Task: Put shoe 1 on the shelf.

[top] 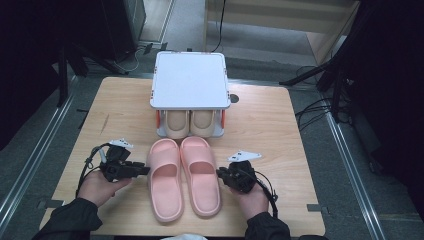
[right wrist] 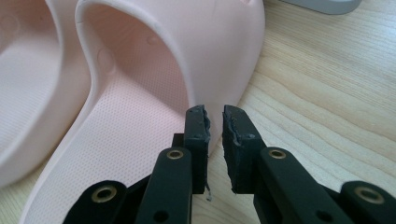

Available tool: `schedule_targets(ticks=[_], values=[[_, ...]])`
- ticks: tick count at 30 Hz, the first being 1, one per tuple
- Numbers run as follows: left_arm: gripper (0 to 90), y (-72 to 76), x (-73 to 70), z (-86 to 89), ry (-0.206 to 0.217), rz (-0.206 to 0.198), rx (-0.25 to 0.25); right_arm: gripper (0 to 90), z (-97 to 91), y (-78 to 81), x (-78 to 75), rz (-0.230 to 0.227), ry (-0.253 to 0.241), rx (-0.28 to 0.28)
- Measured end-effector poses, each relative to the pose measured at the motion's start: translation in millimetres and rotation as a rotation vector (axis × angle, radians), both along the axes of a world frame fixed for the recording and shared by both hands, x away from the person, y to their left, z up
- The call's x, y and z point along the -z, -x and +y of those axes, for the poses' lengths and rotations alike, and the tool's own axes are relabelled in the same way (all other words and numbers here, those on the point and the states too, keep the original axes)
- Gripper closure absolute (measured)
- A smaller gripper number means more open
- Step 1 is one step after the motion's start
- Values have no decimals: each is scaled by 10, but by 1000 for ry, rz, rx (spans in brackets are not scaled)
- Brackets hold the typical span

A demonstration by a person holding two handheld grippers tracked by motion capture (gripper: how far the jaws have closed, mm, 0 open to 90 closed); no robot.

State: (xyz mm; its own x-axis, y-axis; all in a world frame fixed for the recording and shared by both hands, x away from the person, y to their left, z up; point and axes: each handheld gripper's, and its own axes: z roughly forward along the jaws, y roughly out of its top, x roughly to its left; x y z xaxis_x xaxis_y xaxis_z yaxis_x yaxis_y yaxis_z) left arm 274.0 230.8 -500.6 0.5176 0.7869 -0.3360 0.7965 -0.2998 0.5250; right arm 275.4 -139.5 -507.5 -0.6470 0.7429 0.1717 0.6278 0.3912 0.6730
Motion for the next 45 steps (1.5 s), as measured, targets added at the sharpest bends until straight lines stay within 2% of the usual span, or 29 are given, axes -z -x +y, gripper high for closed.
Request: schedule_targets(ticks=[3, 14, 16, 19, 22, 24, 27, 30, 32, 39, 45], values=[[640, 17, -2, -26, 4, 1, 18, 799, 19, 1, 7, -2, -7, 1], [616, 25, -13, 2, 25, -4, 9, 762, 11, -9, -1, -2, -19, 17], [605, 11, -40, 40, 33, -22, 2, 746, 4, 4, -24, -3, -32, 17], [579, -46, -99, 98, 43, -44, -25, 734, 22, 67, -100, -37, -49, 13], [554, -121, -155, 135, 52, -70, -44, 713, 99, 143, -165, -63, -62, -12], [542, -190, -190, 156, 58, -89, -55, 701, 166, 187, -179, -66, -63, -28], [533, -309, -214, 175, 62, -97, -76, 667, 254, 228, -168, -72, -75, -36], [531, -413, -210, 183, 76, -92, -90, 625, 374, 243, -126, -72, -103, -36], [531, -466, -196, 176, 69, -90, -93, 614, 453, 243, -89, -62, -111, -40], [526, -599, -122, 139, 47, -81, -94, 513, 644, 228, -18, -103, -95, -35], [527, -607, -95, 120, 35, -72, -83, 448, 766, 211, 24, -98, -117, -19]])
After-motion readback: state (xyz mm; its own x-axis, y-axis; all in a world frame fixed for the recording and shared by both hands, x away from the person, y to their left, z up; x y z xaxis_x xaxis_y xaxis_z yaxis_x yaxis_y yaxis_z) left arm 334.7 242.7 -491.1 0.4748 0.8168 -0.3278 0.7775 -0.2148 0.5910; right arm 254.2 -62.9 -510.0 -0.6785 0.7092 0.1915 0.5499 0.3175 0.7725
